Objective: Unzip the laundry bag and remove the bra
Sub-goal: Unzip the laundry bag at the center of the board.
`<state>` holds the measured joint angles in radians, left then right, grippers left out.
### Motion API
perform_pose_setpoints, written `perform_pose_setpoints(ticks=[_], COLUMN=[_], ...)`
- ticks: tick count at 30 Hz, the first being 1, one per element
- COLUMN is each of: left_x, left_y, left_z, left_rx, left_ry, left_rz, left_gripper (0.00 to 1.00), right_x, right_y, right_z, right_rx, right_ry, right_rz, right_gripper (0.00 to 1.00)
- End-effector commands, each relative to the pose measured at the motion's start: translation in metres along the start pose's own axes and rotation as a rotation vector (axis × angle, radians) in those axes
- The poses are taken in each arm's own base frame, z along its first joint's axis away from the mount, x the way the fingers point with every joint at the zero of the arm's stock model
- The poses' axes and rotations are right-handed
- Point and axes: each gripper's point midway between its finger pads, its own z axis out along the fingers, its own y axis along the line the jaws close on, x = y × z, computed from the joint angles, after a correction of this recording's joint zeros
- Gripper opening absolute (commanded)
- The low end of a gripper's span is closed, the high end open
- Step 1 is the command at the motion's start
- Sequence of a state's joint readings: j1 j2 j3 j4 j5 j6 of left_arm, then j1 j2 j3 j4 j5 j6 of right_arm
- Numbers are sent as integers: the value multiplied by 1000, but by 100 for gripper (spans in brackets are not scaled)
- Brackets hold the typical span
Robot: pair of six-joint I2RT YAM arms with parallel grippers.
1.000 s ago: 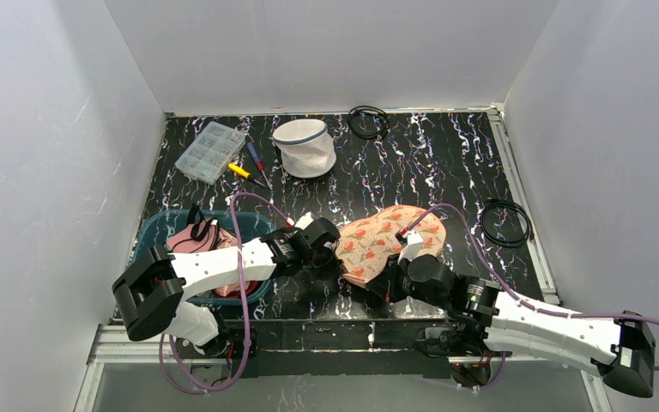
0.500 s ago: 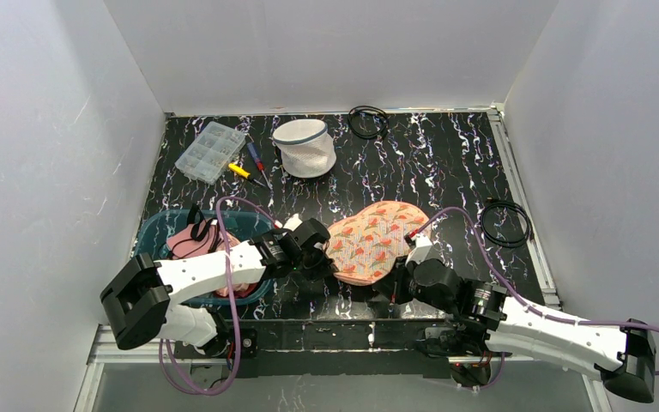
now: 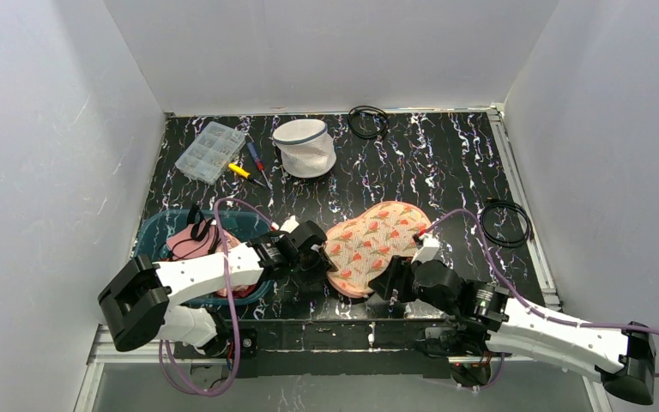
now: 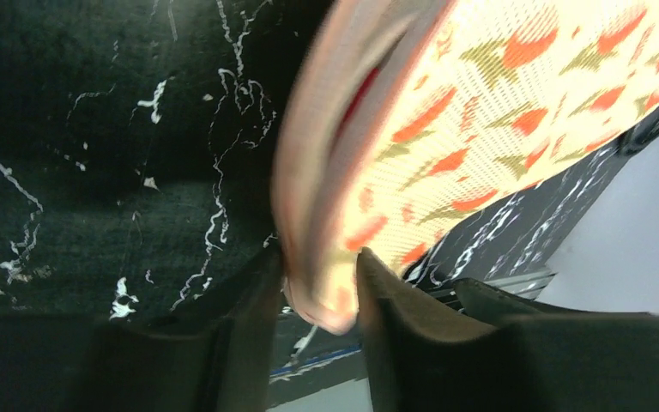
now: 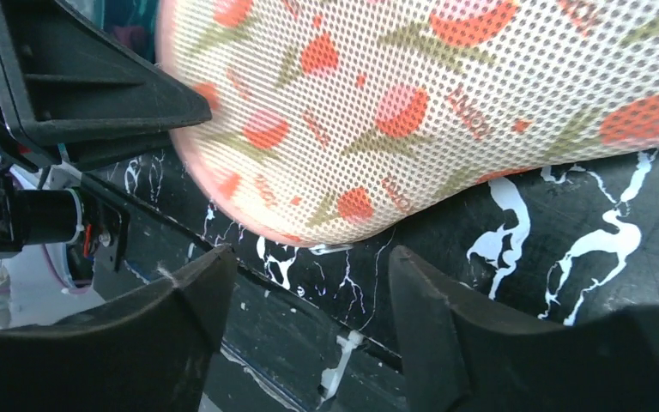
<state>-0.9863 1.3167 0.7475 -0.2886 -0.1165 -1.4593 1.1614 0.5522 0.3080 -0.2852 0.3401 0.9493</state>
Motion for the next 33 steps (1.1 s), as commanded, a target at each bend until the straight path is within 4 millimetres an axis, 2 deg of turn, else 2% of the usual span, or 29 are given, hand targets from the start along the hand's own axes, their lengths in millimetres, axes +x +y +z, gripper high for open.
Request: perform_pose_setpoints(ticks=[1,2,4,6,9,12,17,21,24,26,28,31,33], left_x=[-4,-2,0,-1,-8,-18,-33,-35,-33,-33,-33,-32,-30], left_y=[4,4,7,16,26,26,37,43,45,48,50,49,48], left_z=[-19,-24,-34,-44,-62,-79,-98,-104,-109,-110,-112,-114,-116], left_rx=[36,47,52,34,25,60,47,74,103,112,116,124,130], left_ry=[-16,-10,0,-1,-30,-76,-151,-167,-165,-168,-169,-160,-151], left_rz=[63,88,129,180,266,344,389,389,392,397,406,425,442], left_gripper=[50,59,71,74,75,73,70,70,70,70,70,70,71], right_x=[-19,-21,-24,-26,-31,-39,-50,-53,-59,-69,-69,-68,-67], right_y=[3,1,-3,-14,-26,-37,-52,-71,-78,-69,-60,-53,-54], right_z=[-10,-12,-13,-12,-6,2,23,45,56,66,77,89,92], right_rx=[1,9,31,80,137,201,316,322,299,254,221,191,204], right_ry=[-81,-92,-116,-142,-197,-257,-266,-159,-92,-65,3,94,139], right_rz=[89,108,146,188,215,207,112,86,45,-22,-104,-213,-261], right_gripper=[92,98,99,99,99,99,95,87,75,68,63,61,64])
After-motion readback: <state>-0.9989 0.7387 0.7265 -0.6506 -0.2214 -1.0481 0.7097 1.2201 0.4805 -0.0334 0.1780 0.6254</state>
